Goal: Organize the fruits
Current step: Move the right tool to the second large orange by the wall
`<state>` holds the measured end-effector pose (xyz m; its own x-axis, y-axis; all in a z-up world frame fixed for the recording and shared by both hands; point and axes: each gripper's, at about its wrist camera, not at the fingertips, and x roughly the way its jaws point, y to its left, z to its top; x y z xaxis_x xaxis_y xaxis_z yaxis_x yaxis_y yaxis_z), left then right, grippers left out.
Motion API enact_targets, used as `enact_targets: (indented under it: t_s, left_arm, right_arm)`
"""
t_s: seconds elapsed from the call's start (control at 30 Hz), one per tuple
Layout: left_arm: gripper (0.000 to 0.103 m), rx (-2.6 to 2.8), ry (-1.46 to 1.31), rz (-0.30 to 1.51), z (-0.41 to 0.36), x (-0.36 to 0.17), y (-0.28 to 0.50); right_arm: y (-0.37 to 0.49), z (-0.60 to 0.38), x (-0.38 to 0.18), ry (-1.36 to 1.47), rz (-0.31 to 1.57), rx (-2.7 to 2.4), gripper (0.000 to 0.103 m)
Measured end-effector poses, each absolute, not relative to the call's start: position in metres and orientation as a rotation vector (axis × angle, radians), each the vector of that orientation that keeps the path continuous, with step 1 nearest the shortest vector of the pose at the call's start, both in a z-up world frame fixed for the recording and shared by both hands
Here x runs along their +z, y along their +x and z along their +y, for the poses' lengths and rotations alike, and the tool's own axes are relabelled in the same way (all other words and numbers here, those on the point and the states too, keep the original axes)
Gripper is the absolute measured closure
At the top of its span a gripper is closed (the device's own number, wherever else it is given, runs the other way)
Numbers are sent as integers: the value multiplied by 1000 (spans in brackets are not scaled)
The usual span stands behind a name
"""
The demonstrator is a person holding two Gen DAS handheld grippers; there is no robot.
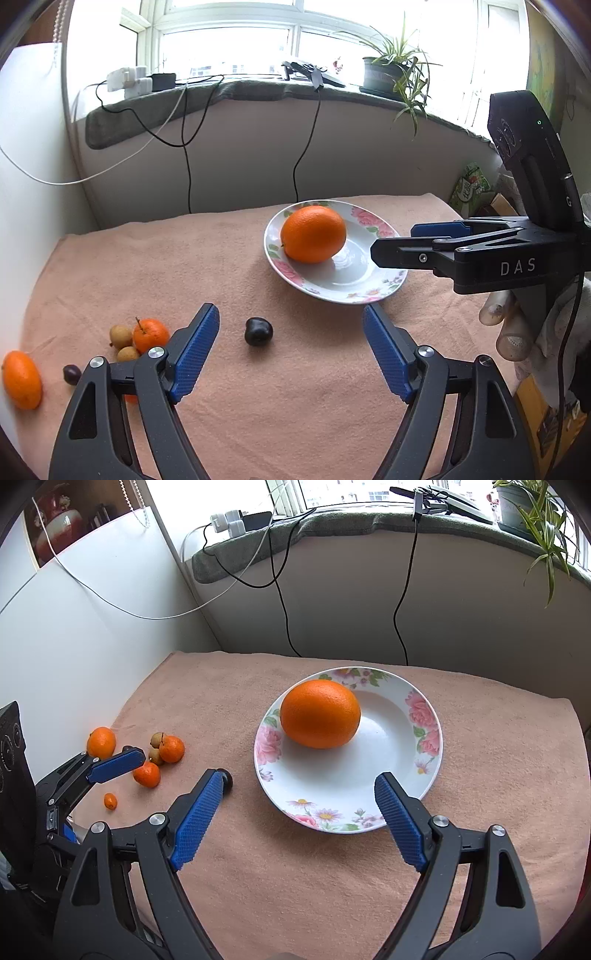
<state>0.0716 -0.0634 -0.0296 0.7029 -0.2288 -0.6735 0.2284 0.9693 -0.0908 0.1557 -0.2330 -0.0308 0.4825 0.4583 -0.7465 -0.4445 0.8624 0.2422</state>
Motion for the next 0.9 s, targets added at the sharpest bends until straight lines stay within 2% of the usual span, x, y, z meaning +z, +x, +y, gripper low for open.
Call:
enact_targets:
  t_s: [0.47, 0.9]
  left_arm:
    - [23, 6, -85, 696, 8, -25, 37]
    - [23, 237, -214, 662, 91, -43, 0]
  right_arm:
    - [147, -167, -27, -40, 878, 683, 16]
    - [144, -80, -29, -166, 886, 842, 16]
